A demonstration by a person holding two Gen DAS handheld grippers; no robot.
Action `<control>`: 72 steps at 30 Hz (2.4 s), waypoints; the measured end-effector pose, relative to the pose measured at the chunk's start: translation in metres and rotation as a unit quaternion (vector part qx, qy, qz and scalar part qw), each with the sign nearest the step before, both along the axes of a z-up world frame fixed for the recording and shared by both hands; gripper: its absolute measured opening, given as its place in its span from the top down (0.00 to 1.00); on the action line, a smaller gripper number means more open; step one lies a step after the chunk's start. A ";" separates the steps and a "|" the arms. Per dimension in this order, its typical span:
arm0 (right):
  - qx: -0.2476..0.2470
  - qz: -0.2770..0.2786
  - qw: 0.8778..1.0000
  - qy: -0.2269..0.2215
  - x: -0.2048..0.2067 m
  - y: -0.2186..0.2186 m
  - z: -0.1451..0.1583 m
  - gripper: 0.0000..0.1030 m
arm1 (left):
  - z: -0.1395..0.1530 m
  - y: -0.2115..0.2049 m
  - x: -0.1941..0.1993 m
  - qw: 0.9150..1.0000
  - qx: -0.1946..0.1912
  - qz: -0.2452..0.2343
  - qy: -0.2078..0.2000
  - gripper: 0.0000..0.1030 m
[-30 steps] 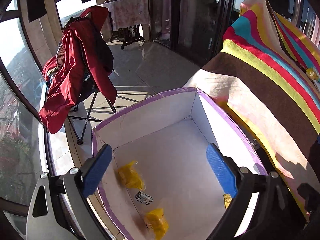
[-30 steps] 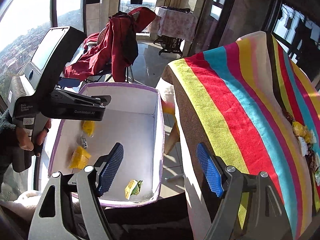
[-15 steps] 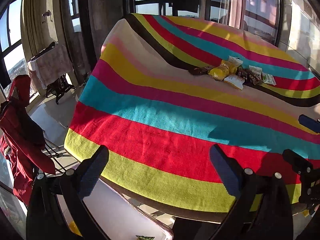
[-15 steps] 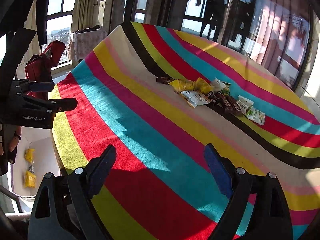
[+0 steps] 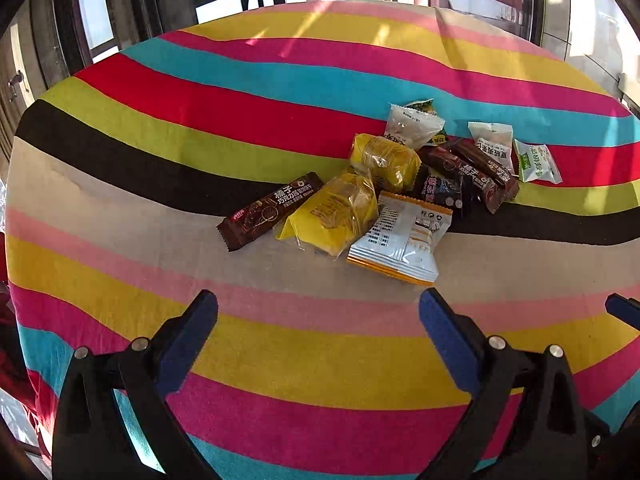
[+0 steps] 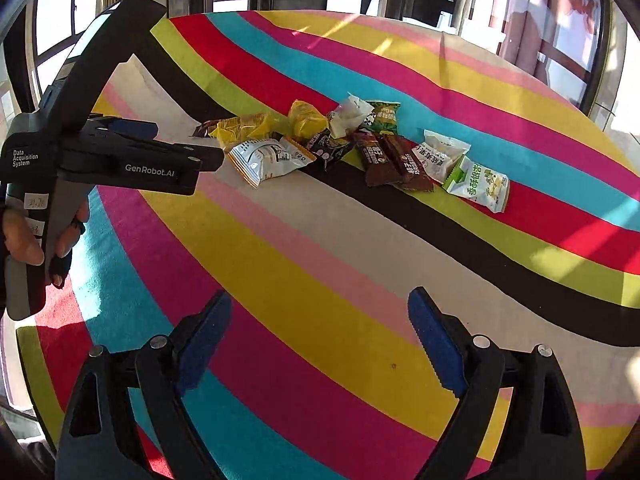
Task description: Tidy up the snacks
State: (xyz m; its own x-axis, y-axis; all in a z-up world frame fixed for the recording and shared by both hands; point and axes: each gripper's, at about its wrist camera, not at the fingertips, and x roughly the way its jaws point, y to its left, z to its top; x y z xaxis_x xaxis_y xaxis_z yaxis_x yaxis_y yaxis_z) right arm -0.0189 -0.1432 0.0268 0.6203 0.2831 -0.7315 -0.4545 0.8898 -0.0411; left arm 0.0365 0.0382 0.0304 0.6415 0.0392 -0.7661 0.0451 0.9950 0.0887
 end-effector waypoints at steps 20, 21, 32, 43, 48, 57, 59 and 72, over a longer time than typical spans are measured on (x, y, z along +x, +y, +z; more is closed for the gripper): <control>-0.013 0.177 0.983 0.057 0.128 0.122 -0.014 0.16 | -0.002 0.131 0.030 0.989 -0.045 0.140 -0.008 0.02; -0.015 0.177 0.982 0.060 0.133 0.121 -0.014 0.16 | -0.003 0.133 0.031 0.989 -0.049 0.140 -0.007 0.02; 0.018 0.090 0.995 0.050 0.097 0.034 0.010 0.77 | 0.006 0.058 0.036 0.997 -0.076 0.022 -0.012 0.02; 0.033 -0.038 0.999 0.001 -0.029 -0.069 0.021 0.76 | -0.022 -0.039 0.105 0.997 0.052 -0.054 0.013 0.42; 0.045 -0.071 0.996 0.006 -0.043 -0.078 0.008 0.76 | -0.003 -0.061 0.062 0.995 0.024 -0.094 -0.008 0.59; 0.070 -0.109 0.991 0.014 -0.058 -0.084 -0.002 0.76 | 0.027 -0.111 -0.019 0.986 0.006 -0.148 -0.071 0.59; 0.072 -0.112 0.991 0.014 -0.062 -0.084 -0.003 0.76 | 0.033 -0.120 -0.033 0.984 0.005 -0.158 -0.080 0.59; 0.060 -0.105 0.992 0.022 -0.082 -0.069 -0.007 0.76 | 0.032 -0.051 -0.048 0.995 -0.036 -0.071 -0.066 0.59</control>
